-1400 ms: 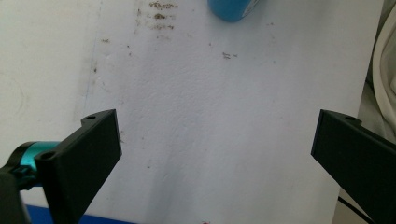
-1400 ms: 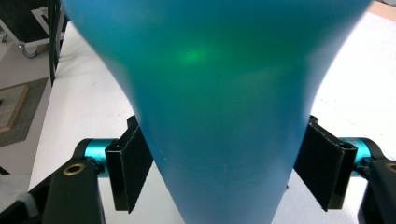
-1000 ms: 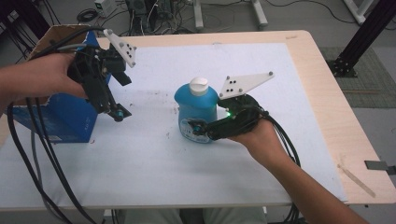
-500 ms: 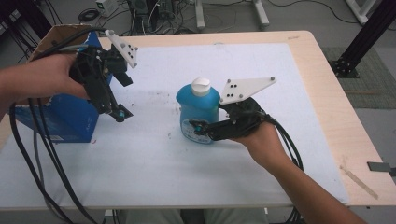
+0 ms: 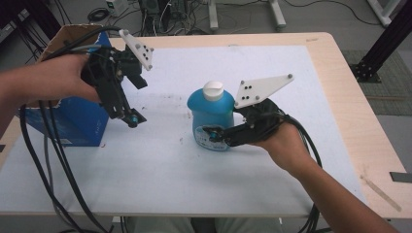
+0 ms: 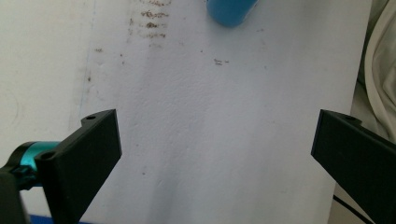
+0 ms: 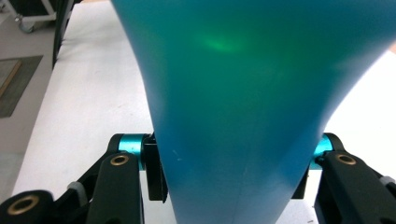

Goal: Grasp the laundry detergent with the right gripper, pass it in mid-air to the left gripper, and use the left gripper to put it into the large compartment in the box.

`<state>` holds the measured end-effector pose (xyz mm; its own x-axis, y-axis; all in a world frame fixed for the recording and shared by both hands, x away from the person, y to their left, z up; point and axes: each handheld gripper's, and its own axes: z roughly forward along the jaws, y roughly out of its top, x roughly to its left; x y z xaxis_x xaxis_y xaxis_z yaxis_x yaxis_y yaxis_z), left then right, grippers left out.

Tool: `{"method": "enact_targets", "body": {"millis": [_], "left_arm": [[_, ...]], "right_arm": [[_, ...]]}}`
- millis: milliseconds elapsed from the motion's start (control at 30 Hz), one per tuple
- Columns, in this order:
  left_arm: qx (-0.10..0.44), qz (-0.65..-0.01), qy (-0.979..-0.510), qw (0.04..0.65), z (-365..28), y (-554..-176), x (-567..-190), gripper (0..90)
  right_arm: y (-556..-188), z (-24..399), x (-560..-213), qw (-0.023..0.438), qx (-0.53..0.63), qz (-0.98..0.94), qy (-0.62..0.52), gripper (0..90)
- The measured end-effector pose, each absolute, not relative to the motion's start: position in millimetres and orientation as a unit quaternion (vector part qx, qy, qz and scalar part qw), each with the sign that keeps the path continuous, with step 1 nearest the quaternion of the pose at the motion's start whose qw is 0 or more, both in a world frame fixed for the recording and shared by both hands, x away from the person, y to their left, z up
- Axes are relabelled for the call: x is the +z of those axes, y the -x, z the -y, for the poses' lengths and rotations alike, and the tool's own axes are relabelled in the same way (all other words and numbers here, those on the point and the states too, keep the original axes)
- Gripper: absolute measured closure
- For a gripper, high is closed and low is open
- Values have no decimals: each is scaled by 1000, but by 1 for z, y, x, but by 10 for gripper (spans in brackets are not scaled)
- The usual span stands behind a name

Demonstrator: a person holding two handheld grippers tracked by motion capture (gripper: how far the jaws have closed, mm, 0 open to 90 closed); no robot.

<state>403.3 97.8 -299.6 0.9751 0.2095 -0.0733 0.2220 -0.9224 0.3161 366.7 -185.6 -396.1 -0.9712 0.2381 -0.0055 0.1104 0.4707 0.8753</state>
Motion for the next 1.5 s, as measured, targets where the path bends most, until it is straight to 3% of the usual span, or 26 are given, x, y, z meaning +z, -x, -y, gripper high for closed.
{"method": "enact_targets", "body": {"millis": [800,1500], "left_arm": [[-15,-51,-984,168,-58,-386,-259,16],[-21,-41,-986,160,-44,-388,-258,16]], "right_arm": [[-382,189,-355,24,464,-885,-34,468],[-391,157,-346,5,431,-902,-12,468]]}}
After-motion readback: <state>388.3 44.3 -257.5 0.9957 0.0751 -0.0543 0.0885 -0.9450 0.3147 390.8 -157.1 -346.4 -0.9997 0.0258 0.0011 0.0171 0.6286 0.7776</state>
